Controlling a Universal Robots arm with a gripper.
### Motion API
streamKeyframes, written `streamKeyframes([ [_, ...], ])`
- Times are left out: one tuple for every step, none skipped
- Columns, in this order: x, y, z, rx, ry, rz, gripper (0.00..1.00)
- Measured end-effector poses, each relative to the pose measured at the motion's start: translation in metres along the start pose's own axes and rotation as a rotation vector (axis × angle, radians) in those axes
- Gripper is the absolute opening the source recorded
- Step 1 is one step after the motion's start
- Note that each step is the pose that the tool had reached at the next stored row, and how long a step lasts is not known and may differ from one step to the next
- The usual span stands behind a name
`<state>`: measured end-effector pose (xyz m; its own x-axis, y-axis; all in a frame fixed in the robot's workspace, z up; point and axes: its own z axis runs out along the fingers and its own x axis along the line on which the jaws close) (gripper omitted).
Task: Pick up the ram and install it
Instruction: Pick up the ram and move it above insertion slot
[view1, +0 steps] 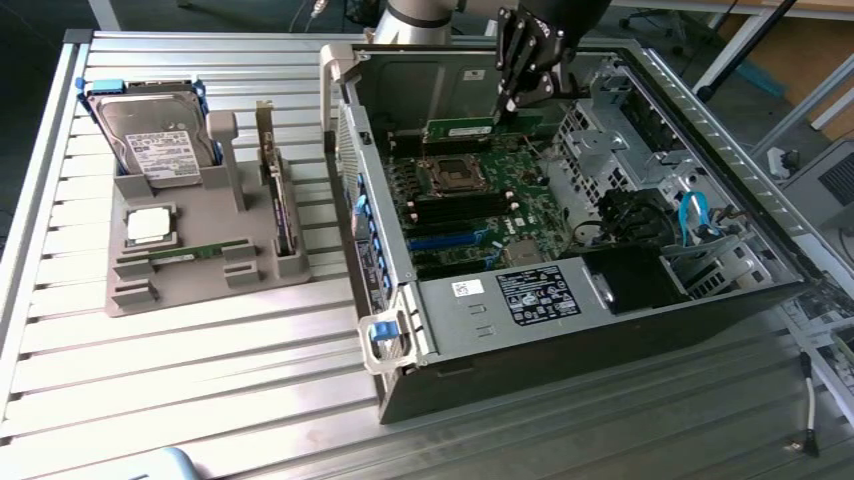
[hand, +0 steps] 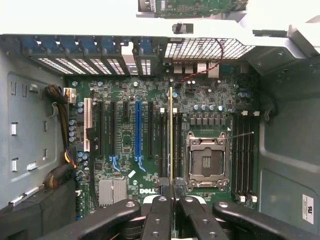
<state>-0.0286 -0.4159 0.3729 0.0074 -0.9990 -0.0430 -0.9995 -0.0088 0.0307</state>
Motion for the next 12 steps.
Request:
streamKeyframes([
  [0.0, 0.0, 0.0, 0.0, 0.0, 0.0, 0.12],
  [0.0, 0.0001, 0.0, 0.0, 0.0, 0.0, 0.12],
  [0.0, 0.0001, 0.0, 0.0, 0.0001, 0.0, 0.12],
  [0.0, 0.0001, 0.0, 0.0, 0.0001, 0.0, 0.12],
  [-0.0001, 0.0001, 0.0, 0.0001, -0.0005, 0.0, 0.12],
  [-0.0001, 0.0, 0.0, 0.0003, -0.0013, 0.0, 0.12],
  [-0.0001, 0.0001, -0.0001, 0.0008, -0.0025, 0.0, 0.12],
  [-0.0001, 0.0001, -0.0001, 0.0014, -0.0041, 0.0, 0.12],
  [-0.0001, 0.0001, 0.0, 0.002, -0.0055, 0.0, 0.12],
  [-0.0001, 0.0, 0.0, 0.0027, -0.0066, 0.0, 0.12],
  [-0.0001, 0.0, 0.0001, 0.0034, -0.0072, 0.0, 0.12],
  [-0.0001, 0.0, 0.0002, 0.0041, -0.0075, 0.0, 0.12],
])
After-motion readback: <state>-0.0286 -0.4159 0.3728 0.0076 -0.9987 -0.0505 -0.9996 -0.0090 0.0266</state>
